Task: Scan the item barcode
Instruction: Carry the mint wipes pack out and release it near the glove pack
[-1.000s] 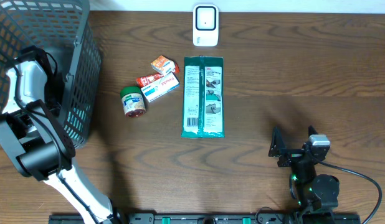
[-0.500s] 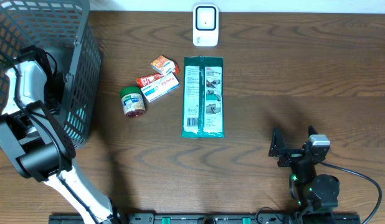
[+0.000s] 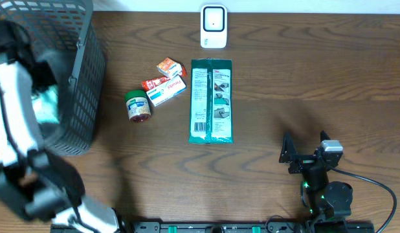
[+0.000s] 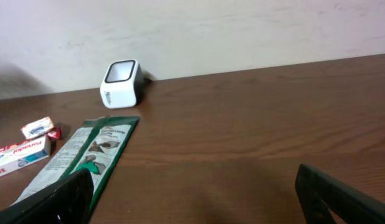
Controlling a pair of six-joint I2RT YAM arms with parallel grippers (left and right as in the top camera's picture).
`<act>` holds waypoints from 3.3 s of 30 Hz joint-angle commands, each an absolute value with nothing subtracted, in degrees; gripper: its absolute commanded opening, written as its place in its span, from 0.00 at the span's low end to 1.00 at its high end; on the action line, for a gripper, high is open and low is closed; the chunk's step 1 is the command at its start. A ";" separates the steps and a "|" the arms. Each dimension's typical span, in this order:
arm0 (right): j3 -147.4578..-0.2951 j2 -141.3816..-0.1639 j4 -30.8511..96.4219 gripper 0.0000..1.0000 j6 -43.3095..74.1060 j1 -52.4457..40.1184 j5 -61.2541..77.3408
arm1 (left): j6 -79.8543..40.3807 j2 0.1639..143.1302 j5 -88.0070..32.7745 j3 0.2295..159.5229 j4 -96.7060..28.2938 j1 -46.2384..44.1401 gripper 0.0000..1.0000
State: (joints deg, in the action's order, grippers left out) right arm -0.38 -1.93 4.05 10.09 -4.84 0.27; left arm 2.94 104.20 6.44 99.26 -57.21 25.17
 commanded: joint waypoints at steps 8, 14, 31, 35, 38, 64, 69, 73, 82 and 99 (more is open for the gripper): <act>-0.32 -1.78 4.27 0.99 10.68 -4.58 0.51 | 1.13 80.88 7.20 101.19 -54.04 25.28 0.07; -0.32 -1.78 4.27 0.99 10.68 -4.58 0.51 | 3.20 70.87 -16.97 101.19 -53.89 25.17 0.07; -0.32 -1.78 4.27 0.99 10.68 -4.58 0.51 | 33.23 78.52 -77.36 95.00 -63.70 15.05 0.07; -0.32 -1.78 4.29 0.99 10.68 -4.58 0.51 | 38.26 84.75 -82.00 93.51 -64.03 10.57 0.07; -0.32 -1.78 4.29 0.99 10.68 -4.58 0.51 | 38.76 90.06 -81.19 93.43 -64.07 7.42 0.07; -0.32 -1.78 4.29 0.99 10.68 -4.58 0.51 | 15.27 112.31 -23.66 90.35 -58.11 -11.31 0.07; -0.32 -1.78 4.29 0.99 10.68 -4.58 0.51 | 15.25 112.31 -23.31 87.96 -55.31 -12.36 0.07; -0.32 -1.78 4.29 0.99 10.68 -4.58 0.51 | 13.93 112.29 -23.31 87.99 -55.46 -12.32 0.55; -0.32 -1.78 4.29 0.99 10.68 -4.58 0.51 | 13.17 104.99 -23.27 88.71 -56.64 -12.29 0.76; -0.32 -1.78 4.27 0.99 10.68 -4.58 0.49 | 12.99 60.82 -12.36 89.14 -59.94 -12.29 0.85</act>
